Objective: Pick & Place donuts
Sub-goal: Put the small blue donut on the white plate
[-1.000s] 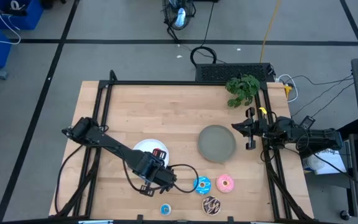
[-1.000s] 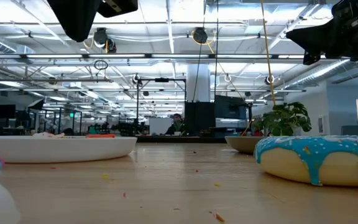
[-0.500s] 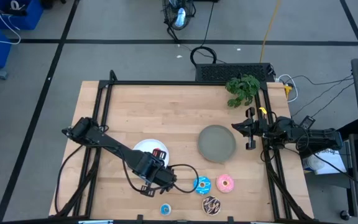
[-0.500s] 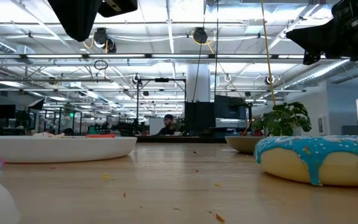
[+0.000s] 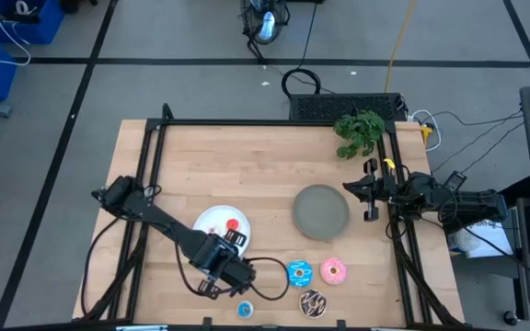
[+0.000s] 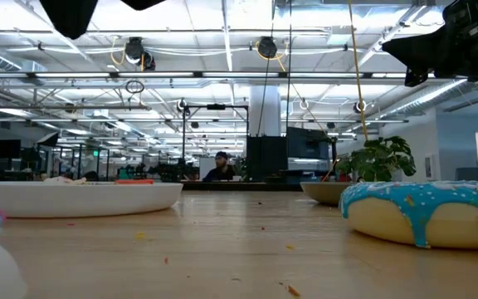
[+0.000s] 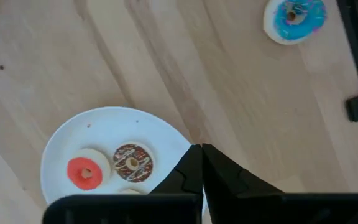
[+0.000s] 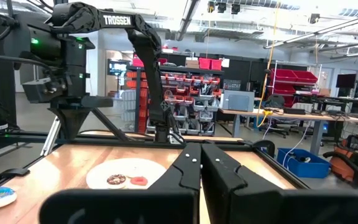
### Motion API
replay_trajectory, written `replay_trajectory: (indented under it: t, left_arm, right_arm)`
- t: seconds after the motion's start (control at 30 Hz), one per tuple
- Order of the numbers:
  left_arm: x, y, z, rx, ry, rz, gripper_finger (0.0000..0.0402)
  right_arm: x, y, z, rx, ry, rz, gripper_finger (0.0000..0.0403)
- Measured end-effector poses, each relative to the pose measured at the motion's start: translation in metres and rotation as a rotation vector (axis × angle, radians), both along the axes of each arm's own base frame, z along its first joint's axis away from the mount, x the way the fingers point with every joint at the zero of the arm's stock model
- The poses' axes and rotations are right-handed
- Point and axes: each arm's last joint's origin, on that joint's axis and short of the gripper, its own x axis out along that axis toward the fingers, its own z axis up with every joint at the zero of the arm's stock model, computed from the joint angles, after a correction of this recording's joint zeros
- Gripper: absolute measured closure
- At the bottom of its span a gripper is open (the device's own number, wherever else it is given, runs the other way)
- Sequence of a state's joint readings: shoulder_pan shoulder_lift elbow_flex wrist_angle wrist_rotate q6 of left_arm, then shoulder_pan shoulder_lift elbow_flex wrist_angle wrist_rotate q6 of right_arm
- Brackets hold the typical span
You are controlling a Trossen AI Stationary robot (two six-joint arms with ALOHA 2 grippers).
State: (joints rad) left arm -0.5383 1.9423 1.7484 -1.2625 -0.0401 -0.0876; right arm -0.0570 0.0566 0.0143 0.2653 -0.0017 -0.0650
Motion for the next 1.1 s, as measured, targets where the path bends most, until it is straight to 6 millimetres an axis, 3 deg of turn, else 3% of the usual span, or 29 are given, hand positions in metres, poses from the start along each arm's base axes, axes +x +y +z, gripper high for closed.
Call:
replay_trajectory:
  t: [0.63,0.77,1.1]
  left_arm:
    - [0.012,-0.011,0.003,-0.115,-0.122,-0.037,0.0387]
    - [0.017,-0.015,0.005,-0.170,-0.178,0.032,0.0397]
    - [0.015,-0.014,0.004,-0.171,-0.149,0.013,0.0394]
  right_arm:
    - [0.000,0.000,0.000,0.000,0.000,0.000,0.0403]
    - [0.000,0.000,0.000,0.000,0.000,0.000,0.0403]
    - [0.000,0.000,0.001,0.000,-0.008,0.000,0.0403]
